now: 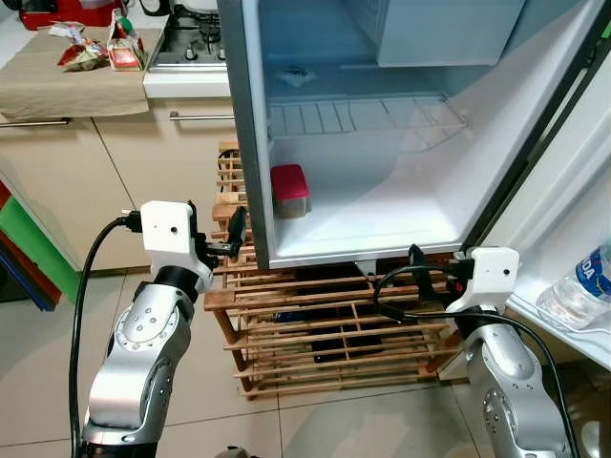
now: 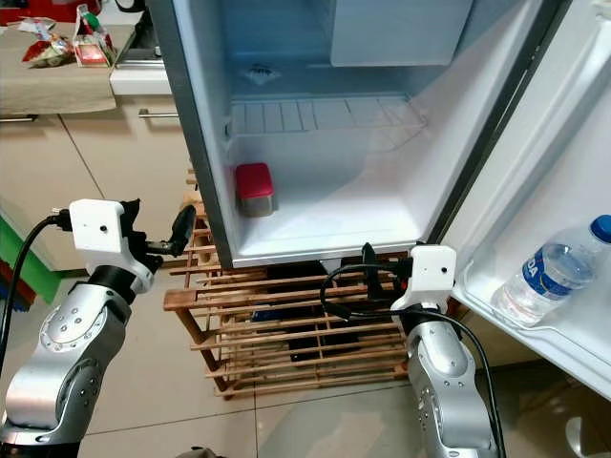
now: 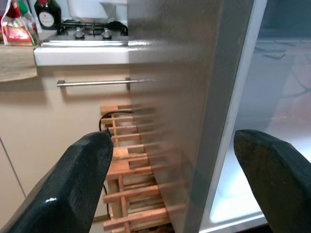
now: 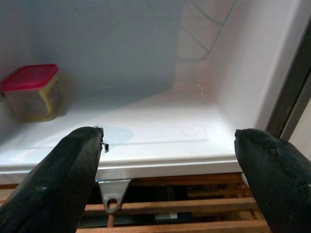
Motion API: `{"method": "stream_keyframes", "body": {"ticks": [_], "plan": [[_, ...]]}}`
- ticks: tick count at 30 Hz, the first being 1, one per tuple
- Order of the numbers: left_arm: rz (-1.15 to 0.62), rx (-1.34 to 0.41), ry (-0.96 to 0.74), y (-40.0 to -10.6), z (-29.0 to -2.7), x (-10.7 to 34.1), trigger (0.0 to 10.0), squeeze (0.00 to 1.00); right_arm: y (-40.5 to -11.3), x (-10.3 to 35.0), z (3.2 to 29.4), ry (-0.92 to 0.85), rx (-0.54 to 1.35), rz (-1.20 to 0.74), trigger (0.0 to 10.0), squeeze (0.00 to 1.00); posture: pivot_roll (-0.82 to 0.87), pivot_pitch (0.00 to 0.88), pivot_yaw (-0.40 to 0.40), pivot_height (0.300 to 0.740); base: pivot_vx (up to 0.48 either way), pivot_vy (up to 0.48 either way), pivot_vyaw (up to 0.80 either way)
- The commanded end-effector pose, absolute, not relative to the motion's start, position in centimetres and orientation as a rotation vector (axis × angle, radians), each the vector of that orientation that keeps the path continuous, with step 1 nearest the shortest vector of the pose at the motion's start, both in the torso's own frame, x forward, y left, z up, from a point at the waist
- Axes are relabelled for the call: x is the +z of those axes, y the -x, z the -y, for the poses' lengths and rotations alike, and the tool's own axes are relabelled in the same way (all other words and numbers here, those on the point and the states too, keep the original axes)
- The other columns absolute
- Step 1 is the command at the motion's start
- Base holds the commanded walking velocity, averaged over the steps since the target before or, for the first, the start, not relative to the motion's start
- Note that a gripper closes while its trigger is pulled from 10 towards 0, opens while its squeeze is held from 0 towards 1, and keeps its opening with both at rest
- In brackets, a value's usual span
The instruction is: Restocking fridge
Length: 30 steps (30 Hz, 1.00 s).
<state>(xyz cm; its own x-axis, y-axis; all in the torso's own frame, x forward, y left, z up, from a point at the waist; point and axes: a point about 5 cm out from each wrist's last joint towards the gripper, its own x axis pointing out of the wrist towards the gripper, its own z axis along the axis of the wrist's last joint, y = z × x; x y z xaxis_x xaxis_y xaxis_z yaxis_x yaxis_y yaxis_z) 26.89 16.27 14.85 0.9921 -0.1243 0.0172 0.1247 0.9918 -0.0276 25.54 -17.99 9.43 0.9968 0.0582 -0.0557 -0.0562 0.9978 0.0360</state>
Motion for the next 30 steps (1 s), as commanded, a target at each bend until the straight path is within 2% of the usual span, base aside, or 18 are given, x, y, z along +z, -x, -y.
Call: {"method": "stream_keyframes", "body": {"ticks": [1, 22, 30], "plan": [[0.018, -0.136, 0.01, -27.08, -16.17, 14.93, 10.0, 0.0, -25.7, 9.37, 18.21, -0.031, 0.041, -0.054, 10.0, 0.05, -0.02, 0.0, 0.024, 0.74, 0.0, 0.0, 0.0], [0.021, -0.135, -0.015, -27.51, -16.41, 15.11, 10.0, 0.0, -25.73, 8.68, 17.73, -0.028, 0.054, -0.068, 10.0, 0.05, -0.01, 0.0, 0.03, 0.74, -0.224, 0.0, 0.0], [0.038, -0.197, 0.018, -27.87, -15.85, 15.43, 10.0, 0.0, -25.61, 8.44, 17.89, -0.021, 0.049, -0.071, 10.0, 0.05, -0.02, 0.0, 0.032, 0.74, 0.0, -0.044, 0.0]]}}
